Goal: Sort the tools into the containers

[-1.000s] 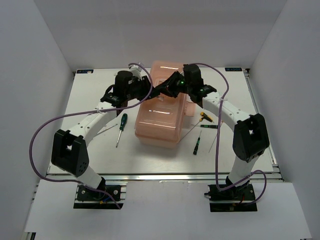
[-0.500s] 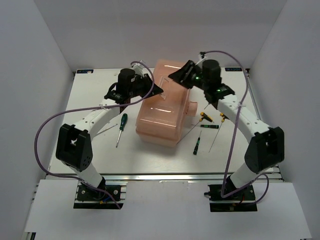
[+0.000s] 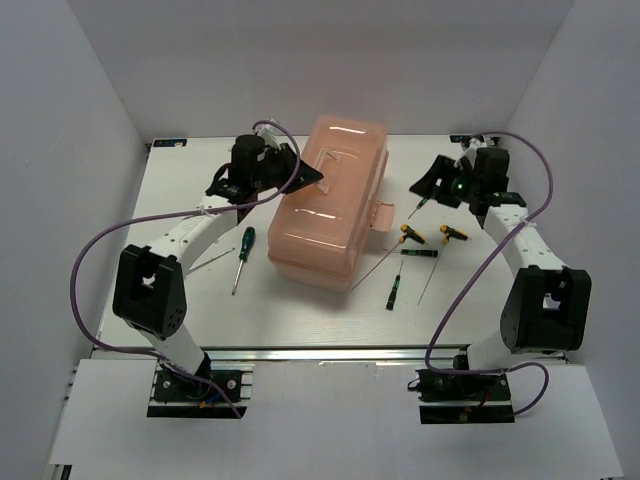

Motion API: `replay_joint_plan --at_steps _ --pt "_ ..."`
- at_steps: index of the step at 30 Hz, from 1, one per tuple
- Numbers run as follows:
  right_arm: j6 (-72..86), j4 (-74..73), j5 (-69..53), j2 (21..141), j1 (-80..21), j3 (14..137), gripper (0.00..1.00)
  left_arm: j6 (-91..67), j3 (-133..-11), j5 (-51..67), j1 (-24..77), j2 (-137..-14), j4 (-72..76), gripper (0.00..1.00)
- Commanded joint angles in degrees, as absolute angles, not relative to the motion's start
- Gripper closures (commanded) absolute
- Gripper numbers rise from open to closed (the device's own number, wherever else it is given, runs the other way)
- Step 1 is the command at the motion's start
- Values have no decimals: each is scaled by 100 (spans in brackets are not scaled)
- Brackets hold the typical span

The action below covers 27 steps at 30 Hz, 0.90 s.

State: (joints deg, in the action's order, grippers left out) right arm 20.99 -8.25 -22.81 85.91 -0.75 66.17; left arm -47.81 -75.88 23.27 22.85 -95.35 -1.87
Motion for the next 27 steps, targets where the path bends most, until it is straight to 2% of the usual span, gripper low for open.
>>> replay_joint_plan --at_steps 1,7,11,24,25,27 --pt "1371 -1002 -3294 8691 -114 6425 31 -5474 -7840 2372 1864 -9079 894 100" --pt "1555 -581 -3621 9201 -132 6547 31 -6793 -7559 3032 1249 -9044 2091 100" --pt "1740 -641 -3525 9772 -403 7179 31 -7382 -7410 3409 968 -9167 2592 100" --pt "2628 -571 -2155 11398 -1230 8911 33 -8789 -6434 3876 598 -9431 4095 100" --pt "2671 -667 -1710 11521 -1309 9077 38 -8963 -6320 3885 528 -9422 4278 100" --pt "2681 -659 -1530 11592 -1327 9097 38 -9017 -6293 3885 475 -9413 4394 100"
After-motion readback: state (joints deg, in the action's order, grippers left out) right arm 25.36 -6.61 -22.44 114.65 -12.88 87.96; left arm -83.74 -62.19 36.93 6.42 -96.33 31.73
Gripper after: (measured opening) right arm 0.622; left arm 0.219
